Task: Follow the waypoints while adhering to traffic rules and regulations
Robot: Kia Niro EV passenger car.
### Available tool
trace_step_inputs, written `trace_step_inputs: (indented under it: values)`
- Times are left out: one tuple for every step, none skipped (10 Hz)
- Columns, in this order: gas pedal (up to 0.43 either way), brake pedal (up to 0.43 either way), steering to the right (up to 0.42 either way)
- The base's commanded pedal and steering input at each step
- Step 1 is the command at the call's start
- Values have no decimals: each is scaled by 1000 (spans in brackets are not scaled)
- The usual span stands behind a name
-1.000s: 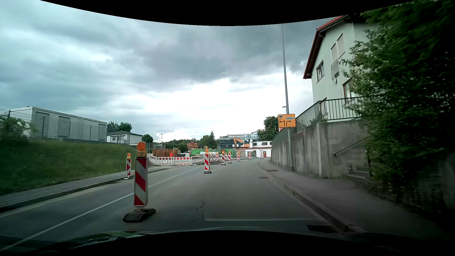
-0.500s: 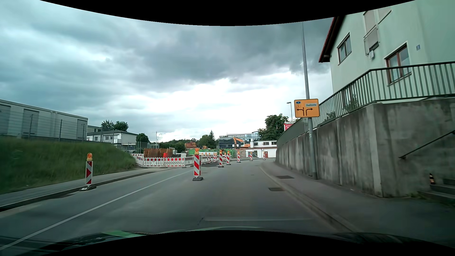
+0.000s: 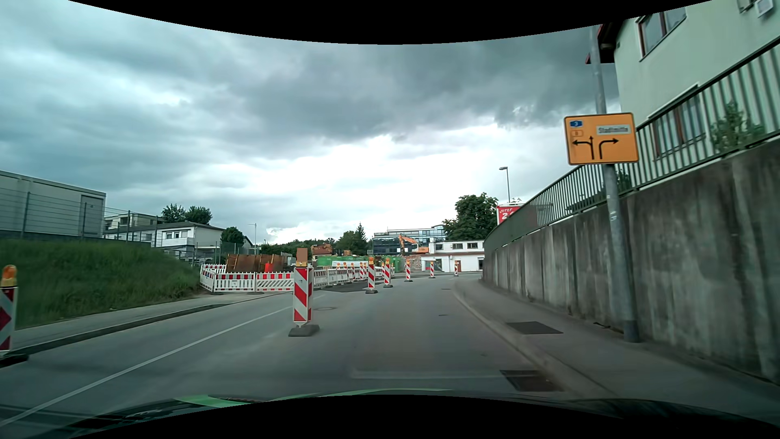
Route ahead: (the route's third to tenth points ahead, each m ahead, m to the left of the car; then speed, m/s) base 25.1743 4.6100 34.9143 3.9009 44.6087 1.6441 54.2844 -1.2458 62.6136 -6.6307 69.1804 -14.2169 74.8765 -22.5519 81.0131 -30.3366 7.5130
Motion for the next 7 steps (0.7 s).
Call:
trace_step_inputs:
  values:
    - [87,0,5]
    - [87,0,5]
    - [79,0,5]
    - [67,0,5]
    - [67,0,5]
    - [67,0,7]
    - [59,0,9]
